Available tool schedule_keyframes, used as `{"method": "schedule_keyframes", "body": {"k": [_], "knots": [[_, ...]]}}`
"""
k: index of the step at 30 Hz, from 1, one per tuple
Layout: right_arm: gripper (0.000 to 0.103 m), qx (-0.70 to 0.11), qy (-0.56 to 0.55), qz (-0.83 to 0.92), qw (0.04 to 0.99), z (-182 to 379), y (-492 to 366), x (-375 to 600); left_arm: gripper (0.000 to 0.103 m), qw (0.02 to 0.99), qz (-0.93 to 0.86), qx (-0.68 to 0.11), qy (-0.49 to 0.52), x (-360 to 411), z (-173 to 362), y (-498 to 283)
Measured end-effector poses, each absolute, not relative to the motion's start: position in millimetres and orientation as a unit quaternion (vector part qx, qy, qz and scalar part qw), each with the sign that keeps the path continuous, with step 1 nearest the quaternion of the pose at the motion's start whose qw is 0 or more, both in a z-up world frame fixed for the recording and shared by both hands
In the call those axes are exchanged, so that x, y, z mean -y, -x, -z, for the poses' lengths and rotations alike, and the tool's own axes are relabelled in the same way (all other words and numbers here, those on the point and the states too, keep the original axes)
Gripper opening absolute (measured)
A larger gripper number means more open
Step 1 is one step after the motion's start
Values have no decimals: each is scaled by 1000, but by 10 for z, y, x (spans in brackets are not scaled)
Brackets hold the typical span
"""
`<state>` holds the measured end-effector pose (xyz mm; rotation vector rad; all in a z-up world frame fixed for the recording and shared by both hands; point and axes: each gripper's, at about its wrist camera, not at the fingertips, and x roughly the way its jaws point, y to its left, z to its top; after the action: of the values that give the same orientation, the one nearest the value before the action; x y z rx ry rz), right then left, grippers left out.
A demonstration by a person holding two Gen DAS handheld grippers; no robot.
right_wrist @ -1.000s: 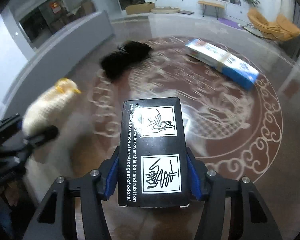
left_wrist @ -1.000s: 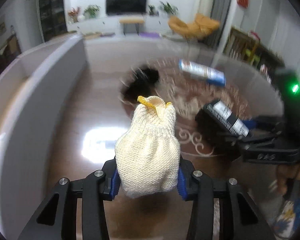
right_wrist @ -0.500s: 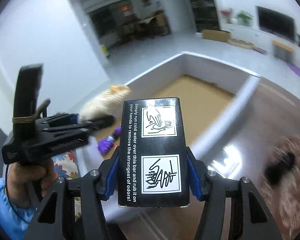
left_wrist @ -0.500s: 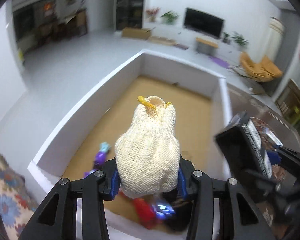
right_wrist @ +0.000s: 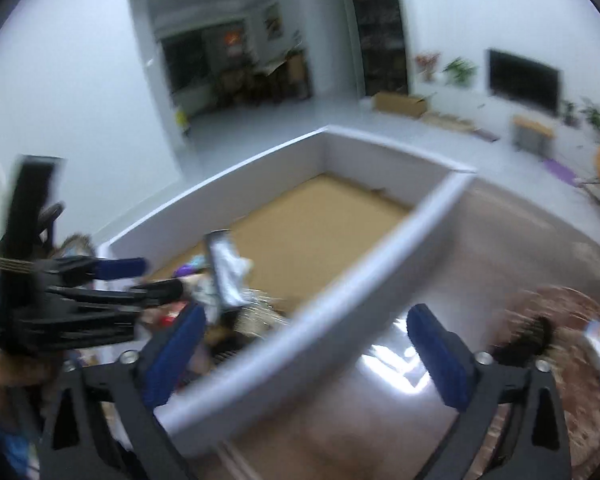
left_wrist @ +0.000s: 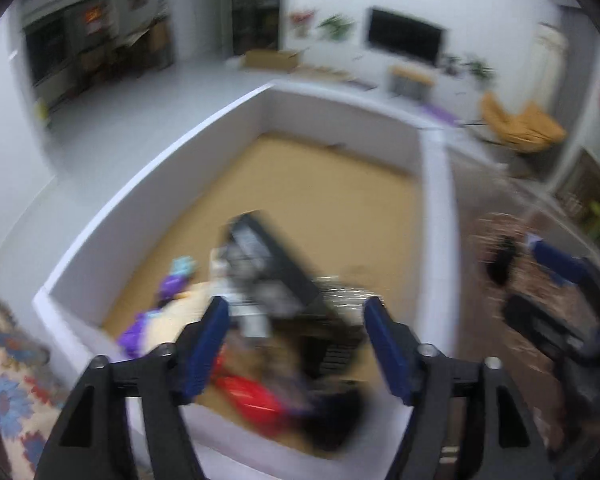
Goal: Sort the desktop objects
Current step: 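Carry the plush and black box into the bin and open both grippers, then return both grippers to the table near the black pouch and ointment box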
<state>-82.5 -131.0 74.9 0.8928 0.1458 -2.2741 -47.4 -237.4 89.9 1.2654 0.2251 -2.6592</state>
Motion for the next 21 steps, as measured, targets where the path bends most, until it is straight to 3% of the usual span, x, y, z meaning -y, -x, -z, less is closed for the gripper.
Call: {"method": "schedule_keyframes", "body": {"k": [2, 3, 6, 11, 16, 21], "knots": [[103, -58, -340, 891, 295, -655, 800, 803, 100, 47, 911, -52, -407, 1910, -1016, 387], [103, -61, -345, 896, 273, -592, 830, 610, 103, 26, 915, -41, -400, 1691, -1034, 338], [103, -75, -388, 900, 185, -199, 814, -107, 103, -34, 911, -9, -412, 1013, -843, 323], [103, -108, -431, 893, 67, 381, 597, -1178, 103, -61, 873, 21, -483, 287, -8, 604], [103, -61, -441, 895, 44, 456, 455, -1701, 103, -49, 860, 2, -507, 51, 386, 846], [103, -22, -455, 889, 31, 469, 513, -1794, 103, -33, 878, 21, -477, -74, 366, 1025]]}}
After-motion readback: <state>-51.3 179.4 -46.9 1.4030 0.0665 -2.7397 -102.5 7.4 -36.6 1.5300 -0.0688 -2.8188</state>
